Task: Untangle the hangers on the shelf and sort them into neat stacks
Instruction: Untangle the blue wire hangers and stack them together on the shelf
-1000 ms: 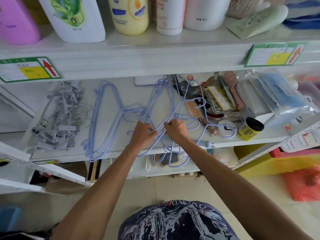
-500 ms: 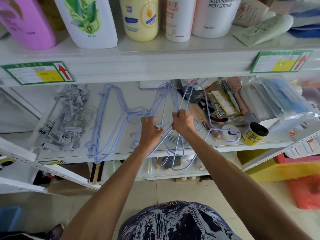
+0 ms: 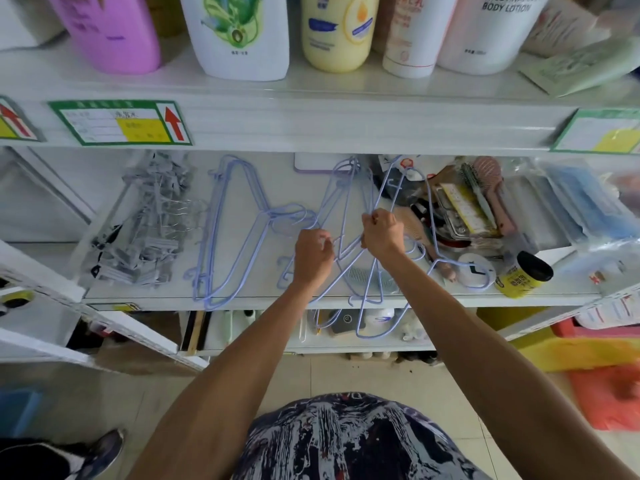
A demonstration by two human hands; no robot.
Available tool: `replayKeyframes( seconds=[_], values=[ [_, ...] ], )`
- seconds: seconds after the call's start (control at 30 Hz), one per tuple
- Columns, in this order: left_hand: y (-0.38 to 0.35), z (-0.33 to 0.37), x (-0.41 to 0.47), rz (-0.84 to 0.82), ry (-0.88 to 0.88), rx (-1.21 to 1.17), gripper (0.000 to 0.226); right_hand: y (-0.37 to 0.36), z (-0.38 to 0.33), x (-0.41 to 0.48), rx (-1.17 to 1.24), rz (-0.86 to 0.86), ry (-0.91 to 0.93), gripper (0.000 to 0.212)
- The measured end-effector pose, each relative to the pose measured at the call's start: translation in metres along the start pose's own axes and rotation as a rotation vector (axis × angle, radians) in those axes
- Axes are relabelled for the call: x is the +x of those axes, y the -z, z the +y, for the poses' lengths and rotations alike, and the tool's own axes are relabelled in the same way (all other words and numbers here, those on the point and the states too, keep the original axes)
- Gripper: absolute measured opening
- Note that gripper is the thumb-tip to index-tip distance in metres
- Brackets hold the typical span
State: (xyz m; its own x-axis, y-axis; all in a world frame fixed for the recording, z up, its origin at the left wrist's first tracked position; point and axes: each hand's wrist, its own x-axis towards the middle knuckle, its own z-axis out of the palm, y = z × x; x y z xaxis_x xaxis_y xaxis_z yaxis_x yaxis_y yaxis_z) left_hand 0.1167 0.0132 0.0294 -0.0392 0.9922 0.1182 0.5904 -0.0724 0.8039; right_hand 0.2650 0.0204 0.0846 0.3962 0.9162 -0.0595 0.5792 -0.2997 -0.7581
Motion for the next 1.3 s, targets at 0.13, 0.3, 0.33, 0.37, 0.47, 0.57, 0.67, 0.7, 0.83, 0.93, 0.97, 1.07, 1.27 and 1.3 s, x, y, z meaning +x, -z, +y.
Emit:
replayKeyframes(
  seconds=[0.13, 0.3, 0.33, 0.37, 0.47, 0.57, 0.67, 0.7, 0.83, 0.93, 0.97, 1.07, 1.27, 1.3],
  values=[
    [0.013, -0.033, -0.015, -0.013, 0.124, 0.509, 0.044, 0.006, 0.012, 0.007, -0.123, 0.078, -0.031, 0.031],
    [0.015, -0.034, -0.013, -0.140, 0.128, 0.620, 0.071, 0.017, 0.022, 0.014, 0.439, 0.126, -0.265, 0.022],
    [0.015, -0.032, -0.010, -0.174, 0.136, 0.587, 0.069, 0.019, 0.022, 0.016, 0.470, 0.146, -0.282, 0.024],
    [0.014, -0.033, -0.007, -0.203, 0.137, 0.536, 0.063, 0.020, 0.023, 0.019, 0.498, 0.159, -0.288, 0.027],
    [0.013, -0.032, -0.004, -0.292, 0.070, 0.408, 0.043, 0.024, 0.020, 0.025, 0.589, 0.172, -0.280, 0.033],
    [0.009, -0.029, -0.008, -0.296, 0.028, 0.327, 0.039, 0.032, 0.019, 0.032, 0.602, 0.198, -0.260, 0.036],
    [0.003, -0.023, -0.010, -0.307, 0.006, 0.285, 0.037, 0.039, 0.014, 0.037, 0.623, 0.208, -0.231, 0.037],
    [0.001, -0.021, -0.010, -0.314, 0.008, 0.277, 0.037, 0.040, 0.011, 0.037, 0.658, 0.202, -0.236, 0.036],
    [-0.005, -0.011, -0.006, -0.306, 0.060, 0.271, 0.036, 0.035, 0.012, 0.031, 0.853, 0.112, -0.381, 0.036],
    [-0.010, -0.005, -0.005, -0.315, 0.044, 0.254, 0.037, 0.027, 0.023, 0.027, 0.982, -0.120, -0.547, 0.036],
    [-0.012, -0.005, -0.005, -0.318, 0.033, 0.250, 0.037, 0.024, 0.026, 0.026, 0.999, -0.175, -0.584, 0.038],
    [-0.016, -0.004, -0.006, -0.324, 0.027, 0.248, 0.036, 0.023, 0.026, 0.020, 0.997, -0.209, -0.571, 0.045],
    [-0.026, 0.014, -0.004, -0.289, 0.112, 0.293, 0.049, 0.035, 0.018, 0.021, 0.811, -0.131, -0.375, 0.046],
    [-0.028, 0.018, -0.004, -0.272, 0.138, 0.308, 0.055, 0.038, 0.015, 0.023, 0.749, -0.112, -0.345, 0.046]
  ],
)
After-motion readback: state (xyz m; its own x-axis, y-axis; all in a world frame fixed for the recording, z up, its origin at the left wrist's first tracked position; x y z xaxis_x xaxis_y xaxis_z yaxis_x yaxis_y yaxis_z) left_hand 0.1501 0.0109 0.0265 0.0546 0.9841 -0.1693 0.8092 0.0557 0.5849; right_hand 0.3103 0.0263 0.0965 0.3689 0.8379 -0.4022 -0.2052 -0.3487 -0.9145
